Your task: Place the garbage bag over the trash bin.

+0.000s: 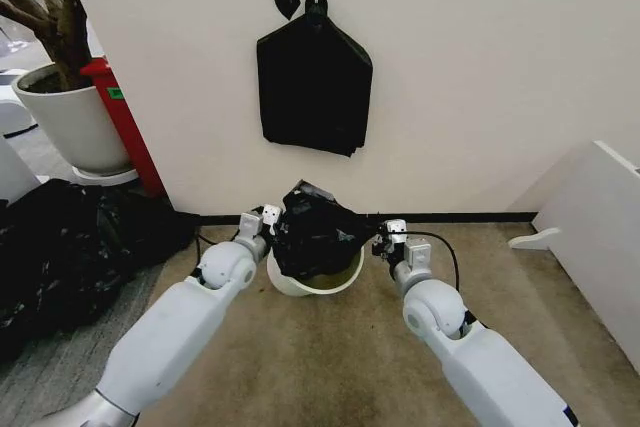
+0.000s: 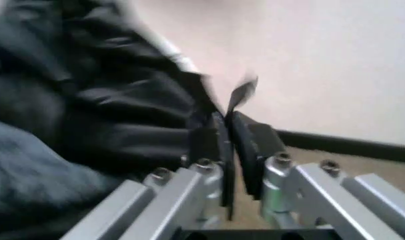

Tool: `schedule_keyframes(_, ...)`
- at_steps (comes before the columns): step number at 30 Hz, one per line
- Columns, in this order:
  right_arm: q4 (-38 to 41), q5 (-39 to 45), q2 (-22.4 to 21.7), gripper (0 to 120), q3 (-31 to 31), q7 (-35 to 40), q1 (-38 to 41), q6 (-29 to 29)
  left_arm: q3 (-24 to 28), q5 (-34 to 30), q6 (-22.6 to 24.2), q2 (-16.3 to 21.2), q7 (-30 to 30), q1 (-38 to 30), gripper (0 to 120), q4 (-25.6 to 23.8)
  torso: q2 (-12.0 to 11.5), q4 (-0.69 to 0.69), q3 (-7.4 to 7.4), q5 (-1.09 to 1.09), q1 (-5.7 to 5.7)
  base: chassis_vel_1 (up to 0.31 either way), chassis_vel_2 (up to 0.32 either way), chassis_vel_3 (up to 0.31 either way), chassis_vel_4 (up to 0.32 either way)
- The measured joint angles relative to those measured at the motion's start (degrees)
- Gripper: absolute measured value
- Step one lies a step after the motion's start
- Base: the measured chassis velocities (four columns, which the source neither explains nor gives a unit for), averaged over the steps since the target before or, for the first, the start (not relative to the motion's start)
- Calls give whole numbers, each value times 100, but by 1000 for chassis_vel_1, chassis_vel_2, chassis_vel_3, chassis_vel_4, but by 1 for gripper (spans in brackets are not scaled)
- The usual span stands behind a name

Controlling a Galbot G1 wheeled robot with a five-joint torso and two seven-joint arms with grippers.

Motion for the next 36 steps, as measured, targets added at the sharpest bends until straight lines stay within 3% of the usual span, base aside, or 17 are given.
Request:
schedule_keyframes(7, -47, -1115, -245, 34, 78, -1522, -289, 1319, 5, 521, -769, 0, 365, -78, 4, 247, 0, 0, 0, 0, 0, 0, 0, 0, 0)
schedule_keyframes(9, -83, -1286, -257, 38, 104, -1616, -294, 1450, 11, 584, -828, -3, 406, -89, 4, 271, 0, 0, 0, -1, 0, 0, 0, 0, 0)
schedule_keyframes(14, -317, -1932, -269, 60, 138, -1669, -189, 1646, 81, 907, -1087, -8, 610, -123, 4, 342, 0, 1, 0, 0, 0, 0, 0, 0, 0)
schedule_keyframes(19, -529, -1886, -212, 74, 123, -1641, -13, 1597, 148, 1076, -1219, -27, 673, -124, 4, 342, 0, 0, 0, 0, 0, 0, 0, 0, 0)
schedule_keyframes(24, -669, -1509, -154, 59, 84, -1661, 132, 1475, 182, 1115, -1276, -47, 675, -114, 4, 343, 0, 1, 0, 0, 0, 0, 0, 0, 0)
schedule_keyframes(27, -772, -1276, -116, 46, 53, -1611, 226, 1319, 184, 1139, -1320, -54, 684, -84, 4, 331, 0, 1, 0, 0, 0, 0, 0, 0, 0)
schedule_keyframes(28, -857, -1173, -105, 32, 55, -1636, 295, 1344, 181, 1172, -1365, -51, 713, -54, 4, 296, 0, 0, 0, 0, 0, 0, 0, 0, 0)
schedule_keyframes(29, -881, -1153, -103, 27, 59, -1653, 315, 1369, 175, 1186, -1395, -48, 742, -45, 4, 291, 0, 0, 0, 0, 0, 0, 0, 0, 0)
schedule_keyframes(36, -978, -1008, -73, 4, 115, -1738, 368, 1462, 116, 1318, -1593, -31, 958, 12, 4, 295, 0, 0, 0, 0, 0, 0, 0, 0, 0)
